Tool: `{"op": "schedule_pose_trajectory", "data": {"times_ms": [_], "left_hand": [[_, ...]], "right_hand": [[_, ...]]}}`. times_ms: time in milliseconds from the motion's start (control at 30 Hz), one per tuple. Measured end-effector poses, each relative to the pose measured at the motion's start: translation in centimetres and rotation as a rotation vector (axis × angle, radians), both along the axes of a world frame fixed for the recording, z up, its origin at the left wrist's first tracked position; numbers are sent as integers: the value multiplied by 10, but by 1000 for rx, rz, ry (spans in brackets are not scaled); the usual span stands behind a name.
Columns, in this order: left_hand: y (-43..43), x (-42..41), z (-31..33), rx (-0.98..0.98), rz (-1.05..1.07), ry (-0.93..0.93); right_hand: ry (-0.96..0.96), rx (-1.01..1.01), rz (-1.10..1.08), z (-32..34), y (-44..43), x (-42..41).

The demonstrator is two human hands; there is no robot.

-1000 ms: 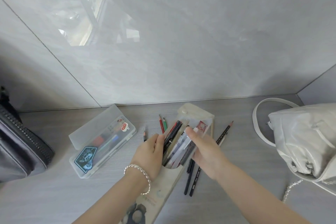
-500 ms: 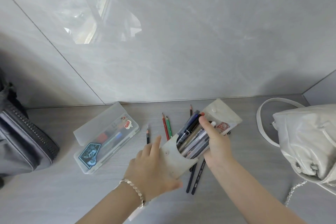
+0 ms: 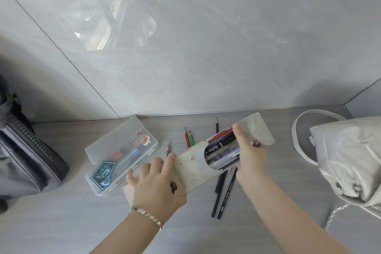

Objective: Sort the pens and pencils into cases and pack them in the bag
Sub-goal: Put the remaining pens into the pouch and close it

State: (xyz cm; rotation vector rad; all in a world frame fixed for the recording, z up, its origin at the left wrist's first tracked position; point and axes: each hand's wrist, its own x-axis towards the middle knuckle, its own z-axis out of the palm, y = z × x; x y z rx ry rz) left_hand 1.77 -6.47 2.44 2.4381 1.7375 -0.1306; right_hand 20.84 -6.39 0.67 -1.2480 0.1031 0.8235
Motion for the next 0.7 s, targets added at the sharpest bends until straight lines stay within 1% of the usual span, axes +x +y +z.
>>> {"op": "schedule_pose_trajectory", "data": {"times_ms": [67,100,200,267,300,400,467,500,567,667,700], "left_hand": [[1,3,7,-105,26,-43],[1,3,6,-94,32,-53],[-2,9,7,-39,-33,-96],[-2,18,16,-125,-74,-78],[-2,21,15,-121,-85,-75],[-1,26,20,-57,-98,-71],[1,23,16,-29,-94,-125],[3,23,13,16,-107,-139],[4,23,10,41,-116,-143],[7,21,18,-76,-78,-159],[8,20,19,-116,-65,-148]], "right_hand": [[-17,-25,-16,6,-1,1],[-21,-49,-19,8,0,1],[-40,-77,-50,12,-1,-5],[-49,-94,-49,10,-3,-13],[-36,-90,-42,9,-5,-17],[-17,-75,-16,7,-10,-22],[-13,-64,19,8,-12,-22],[-15,-65,33,5,-12,-22],[-5,-67,72,6,-13,-25],[41,-13,225,10,-16,-20],[18,-4,278,13,-18,-14]]}}
